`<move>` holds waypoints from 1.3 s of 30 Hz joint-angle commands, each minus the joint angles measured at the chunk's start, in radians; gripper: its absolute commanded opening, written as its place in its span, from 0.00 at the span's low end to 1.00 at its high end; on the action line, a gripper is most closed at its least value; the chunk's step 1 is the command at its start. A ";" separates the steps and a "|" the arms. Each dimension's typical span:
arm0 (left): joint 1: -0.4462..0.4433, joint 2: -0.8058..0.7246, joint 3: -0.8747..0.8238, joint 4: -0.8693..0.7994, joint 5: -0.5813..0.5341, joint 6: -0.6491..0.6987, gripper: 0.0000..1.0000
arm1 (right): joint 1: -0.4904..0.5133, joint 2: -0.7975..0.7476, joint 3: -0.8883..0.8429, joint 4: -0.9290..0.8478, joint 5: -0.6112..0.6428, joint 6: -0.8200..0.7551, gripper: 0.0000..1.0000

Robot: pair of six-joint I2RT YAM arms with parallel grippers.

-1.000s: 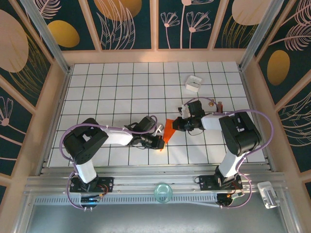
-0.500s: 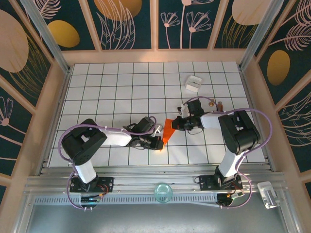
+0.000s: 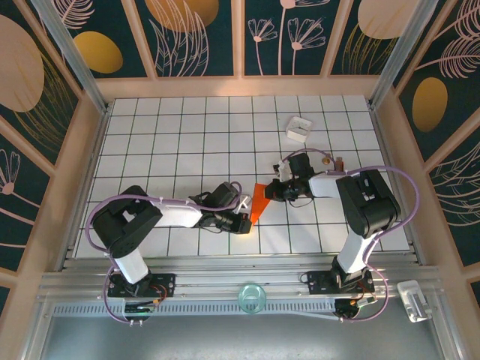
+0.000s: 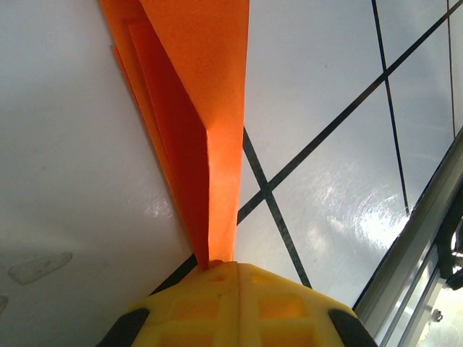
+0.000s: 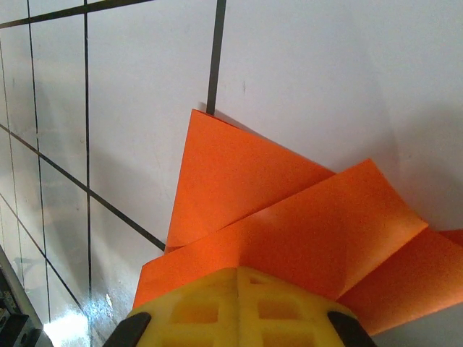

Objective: Fold a paper plane with a square sheet of paper (pick it up from the middle)
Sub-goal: Fold the wing for the fifth time at the center of the table.

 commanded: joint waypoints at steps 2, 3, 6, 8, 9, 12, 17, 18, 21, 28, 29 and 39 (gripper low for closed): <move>-0.040 0.012 -0.040 -0.259 0.042 0.043 0.00 | -0.014 0.082 -0.022 -0.078 0.177 -0.010 0.00; -0.044 0.012 -0.039 -0.271 0.041 0.048 0.00 | -0.014 0.081 -0.023 -0.078 0.177 -0.010 0.00; -0.049 0.006 -0.032 -0.311 0.039 0.063 0.00 | -0.013 0.081 -0.022 -0.078 0.177 -0.010 0.00; -0.053 0.001 -0.021 -0.337 0.038 0.075 0.00 | -0.014 0.081 -0.023 -0.079 0.177 -0.009 0.00; -0.054 -0.004 -0.013 -0.354 0.038 0.082 0.00 | -0.014 0.081 -0.023 -0.078 0.177 -0.010 0.00; -0.054 -0.018 0.030 -0.415 0.026 0.118 0.00 | -0.015 0.082 -0.022 -0.079 0.176 -0.011 0.00; -0.011 -0.106 0.087 -0.362 0.064 0.085 0.00 | -0.015 0.081 -0.024 -0.076 0.174 -0.010 0.00; 0.002 -0.118 0.085 -0.316 0.083 0.053 0.00 | -0.014 0.080 -0.024 -0.075 0.174 -0.010 0.00; 0.020 -0.123 0.086 -0.180 0.121 -0.035 0.00 | -0.016 0.079 -0.024 -0.076 0.174 -0.010 0.00; 0.020 -0.031 0.151 -0.090 0.127 -0.083 0.01 | -0.015 0.081 -0.023 -0.074 0.169 -0.010 0.00; 0.020 -0.017 0.157 -0.097 0.115 -0.081 0.01 | -0.016 0.081 -0.023 -0.074 0.169 -0.011 0.00; 0.031 0.095 0.209 -0.155 0.047 -0.010 0.00 | -0.015 0.084 -0.021 -0.072 0.166 -0.011 0.00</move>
